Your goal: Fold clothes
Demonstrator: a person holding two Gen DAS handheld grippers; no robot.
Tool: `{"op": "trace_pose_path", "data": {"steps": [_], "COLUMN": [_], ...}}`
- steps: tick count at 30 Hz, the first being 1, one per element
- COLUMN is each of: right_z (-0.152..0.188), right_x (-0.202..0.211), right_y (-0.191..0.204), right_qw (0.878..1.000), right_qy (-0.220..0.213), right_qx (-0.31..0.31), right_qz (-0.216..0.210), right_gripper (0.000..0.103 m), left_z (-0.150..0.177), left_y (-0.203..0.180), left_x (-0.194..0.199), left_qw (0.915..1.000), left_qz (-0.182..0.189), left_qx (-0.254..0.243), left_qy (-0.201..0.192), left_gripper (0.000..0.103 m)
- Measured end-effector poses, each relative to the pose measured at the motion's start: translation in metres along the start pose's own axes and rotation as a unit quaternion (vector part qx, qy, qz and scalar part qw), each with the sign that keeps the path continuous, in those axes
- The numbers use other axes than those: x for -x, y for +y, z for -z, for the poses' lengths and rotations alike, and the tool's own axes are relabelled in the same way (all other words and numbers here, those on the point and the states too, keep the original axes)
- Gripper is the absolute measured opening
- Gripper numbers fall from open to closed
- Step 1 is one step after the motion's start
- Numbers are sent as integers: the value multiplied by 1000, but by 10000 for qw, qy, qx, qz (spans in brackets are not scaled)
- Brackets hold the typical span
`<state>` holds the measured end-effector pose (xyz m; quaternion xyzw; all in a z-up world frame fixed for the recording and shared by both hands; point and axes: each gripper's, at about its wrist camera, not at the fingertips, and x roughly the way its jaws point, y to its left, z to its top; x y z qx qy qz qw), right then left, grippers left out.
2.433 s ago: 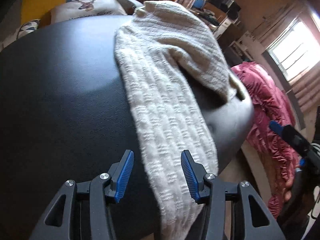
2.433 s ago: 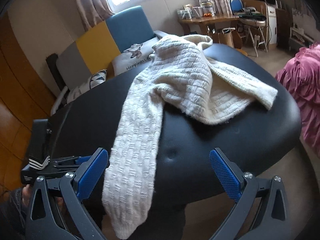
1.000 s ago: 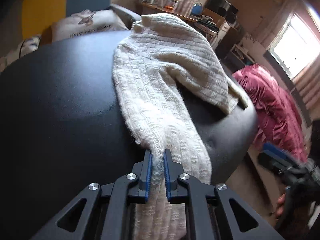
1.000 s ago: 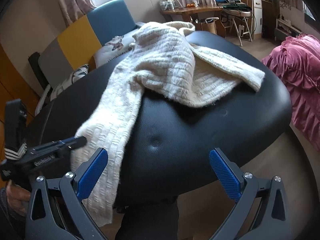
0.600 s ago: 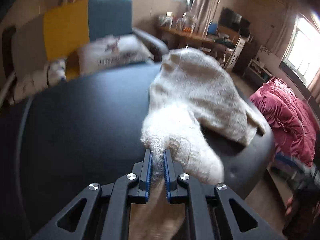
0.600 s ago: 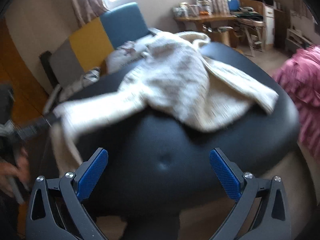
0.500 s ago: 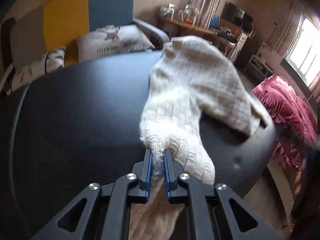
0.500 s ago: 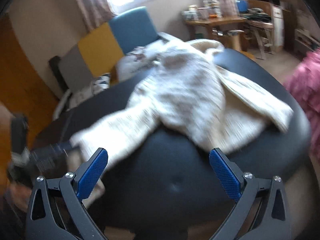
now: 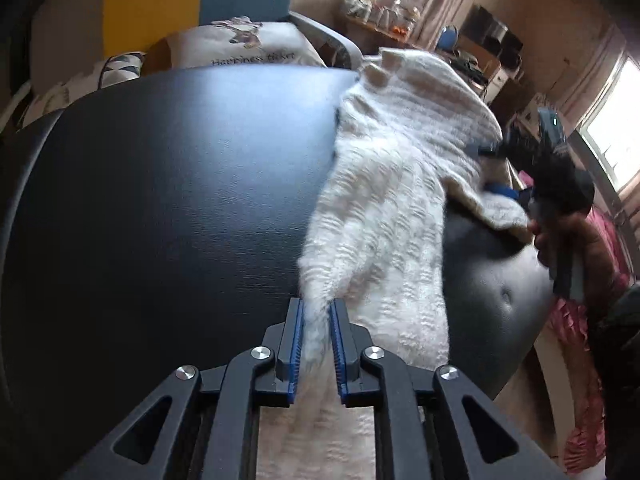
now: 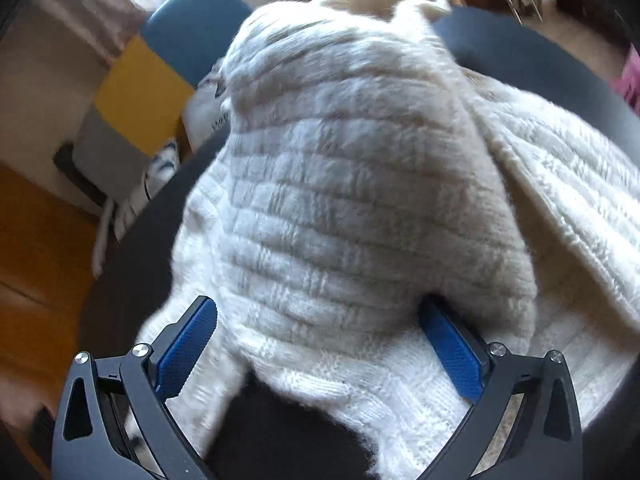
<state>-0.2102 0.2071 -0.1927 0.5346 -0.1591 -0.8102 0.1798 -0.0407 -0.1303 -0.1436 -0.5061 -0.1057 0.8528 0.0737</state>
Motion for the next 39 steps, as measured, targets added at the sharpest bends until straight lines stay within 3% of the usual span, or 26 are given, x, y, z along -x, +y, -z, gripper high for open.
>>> {"op": "trace_pose_path", "data": {"steps": [5, 13, 16, 17, 18, 20, 24, 29, 32, 39], "right_z": [9, 8, 7, 7, 6, 7, 8, 7, 6, 15], "right_x": [-6, -3, -3, -3, -3, -3, -6, -5, -4, -13], "right_y": [18, 18, 11, 11, 10, 11, 15, 14, 14, 33], "right_qw": [9977, 9983, 9985, 9986, 9986, 9984, 9979, 9986, 9992, 9945], "right_qy": [32, 103, 101, 95, 86, 53, 52, 92, 99, 89], "right_qx": [546, 535, 516, 507, 511, 540, 612, 467, 298, 555], "right_qz": [391, 225, 136, 125, 123, 135, 213, 232, 258, 885], "right_gripper": [103, 103, 103, 103, 103, 103, 103, 103, 103, 103], "left_z": [8, 9, 8, 7, 9, 11, 5, -5, -10, 6], "left_y": [16, 4, -6, -10, -14, -18, -8, -9, 4, 55], "left_x": [1, -19, -24, -25, -24, -23, 8, 57, 56, 9], "left_qw": [9997, 9968, 9962, 9958, 9952, 9960, 9990, 9913, 9893, 9907], "left_qz": [142, 450, 317, 265, 191, 196, 180, -652, -1052, -1341], "left_qx": [-75, -454, -699, -781, -895, -815, -339, -631, -606, 57], "left_qy": [178, 471, 423, 403, 355, 305, -219, -950, -806, 228], "left_gripper": [19, 27, 28, 26, 13, 9, 7, 7, 8, 4]}}
